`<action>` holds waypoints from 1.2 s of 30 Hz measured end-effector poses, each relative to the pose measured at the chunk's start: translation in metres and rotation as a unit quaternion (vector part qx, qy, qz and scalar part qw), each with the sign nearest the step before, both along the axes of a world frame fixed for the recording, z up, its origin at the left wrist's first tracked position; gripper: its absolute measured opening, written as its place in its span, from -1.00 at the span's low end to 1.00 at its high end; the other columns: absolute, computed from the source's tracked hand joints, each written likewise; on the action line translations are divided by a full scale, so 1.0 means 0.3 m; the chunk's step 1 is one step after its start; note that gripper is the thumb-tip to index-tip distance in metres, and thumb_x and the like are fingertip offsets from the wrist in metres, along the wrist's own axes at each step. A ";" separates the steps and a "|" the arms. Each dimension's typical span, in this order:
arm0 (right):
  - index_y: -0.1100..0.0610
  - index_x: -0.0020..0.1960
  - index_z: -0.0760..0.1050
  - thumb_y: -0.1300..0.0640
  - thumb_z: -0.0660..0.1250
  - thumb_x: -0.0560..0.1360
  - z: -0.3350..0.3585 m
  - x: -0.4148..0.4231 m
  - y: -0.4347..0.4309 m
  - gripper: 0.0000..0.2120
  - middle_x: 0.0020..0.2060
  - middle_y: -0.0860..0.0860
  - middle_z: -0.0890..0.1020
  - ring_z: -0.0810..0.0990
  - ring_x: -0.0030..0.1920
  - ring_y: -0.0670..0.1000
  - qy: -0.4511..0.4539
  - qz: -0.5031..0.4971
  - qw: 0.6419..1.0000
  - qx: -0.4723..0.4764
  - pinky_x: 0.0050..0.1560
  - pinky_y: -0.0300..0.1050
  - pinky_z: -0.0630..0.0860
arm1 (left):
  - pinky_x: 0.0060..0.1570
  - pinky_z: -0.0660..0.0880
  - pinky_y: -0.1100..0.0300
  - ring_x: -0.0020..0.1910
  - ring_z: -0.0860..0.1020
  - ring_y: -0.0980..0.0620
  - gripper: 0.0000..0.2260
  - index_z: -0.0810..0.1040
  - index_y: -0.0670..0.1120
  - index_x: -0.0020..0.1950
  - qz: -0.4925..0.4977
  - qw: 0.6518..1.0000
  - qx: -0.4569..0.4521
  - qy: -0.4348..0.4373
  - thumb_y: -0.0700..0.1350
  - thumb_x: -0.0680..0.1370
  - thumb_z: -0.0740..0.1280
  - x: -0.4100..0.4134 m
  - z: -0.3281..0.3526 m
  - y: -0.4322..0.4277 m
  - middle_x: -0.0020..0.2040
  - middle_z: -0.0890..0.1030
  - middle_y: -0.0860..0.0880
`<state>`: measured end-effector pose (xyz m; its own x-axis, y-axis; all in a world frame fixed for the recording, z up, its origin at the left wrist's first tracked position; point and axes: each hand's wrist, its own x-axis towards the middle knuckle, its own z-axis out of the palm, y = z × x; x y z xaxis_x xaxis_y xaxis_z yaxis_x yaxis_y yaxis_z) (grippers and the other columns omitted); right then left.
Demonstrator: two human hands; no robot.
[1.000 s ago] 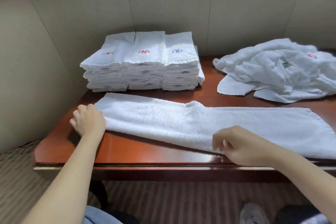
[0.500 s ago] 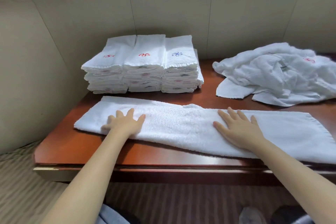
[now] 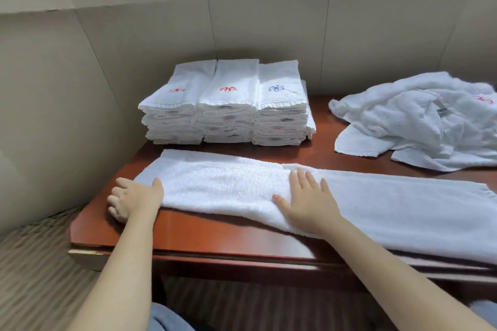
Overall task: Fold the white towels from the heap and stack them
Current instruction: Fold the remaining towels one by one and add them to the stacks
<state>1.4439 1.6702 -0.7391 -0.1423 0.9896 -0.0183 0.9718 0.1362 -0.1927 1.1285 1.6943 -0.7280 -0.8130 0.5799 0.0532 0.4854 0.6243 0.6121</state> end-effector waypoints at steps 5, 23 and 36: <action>0.19 0.56 -0.14 -0.33 -0.12 0.54 -0.011 -0.005 0.052 -0.21 0.55 0.08 -0.07 -0.13 0.55 0.03 0.002 -0.012 1.000 0.011 0.51 0.10 -0.18 | 0.42 0.15 -0.09 0.47 0.16 -0.25 -0.31 0.00 -0.23 0.54 0.106 0.955 0.168 -0.219 -0.13 0.53 0.30 -0.058 0.051 0.025 0.52 0.11 -0.25; 0.10 0.32 0.43 -0.25 0.08 0.56 0.139 0.113 0.036 -0.47 0.35 0.06 0.47 0.40 0.37 0.00 0.534 0.003 0.821 -0.200 0.45 0.01 0.18 | 0.00 0.34 0.27 0.14 0.54 -0.11 -0.62 0.45 -0.09 0.32 -0.178 0.904 0.373 -0.108 -0.14 0.50 0.33 0.435 0.276 -0.004 0.16 0.60 -0.10; 0.15 0.08 0.49 0.21 0.39 0.48 0.172 0.487 -0.009 -0.81 -0.17 0.10 0.61 0.59 -0.32 0.08 0.538 -0.268 0.777 -0.188 -0.40 -0.18 0.50 | -0.07 0.43 0.27 -0.05 0.56 0.12 -0.83 0.63 0.03 0.09 -0.577 0.816 0.039 0.025 -0.04 0.57 0.28 0.610 0.203 -0.003 0.05 0.64 0.07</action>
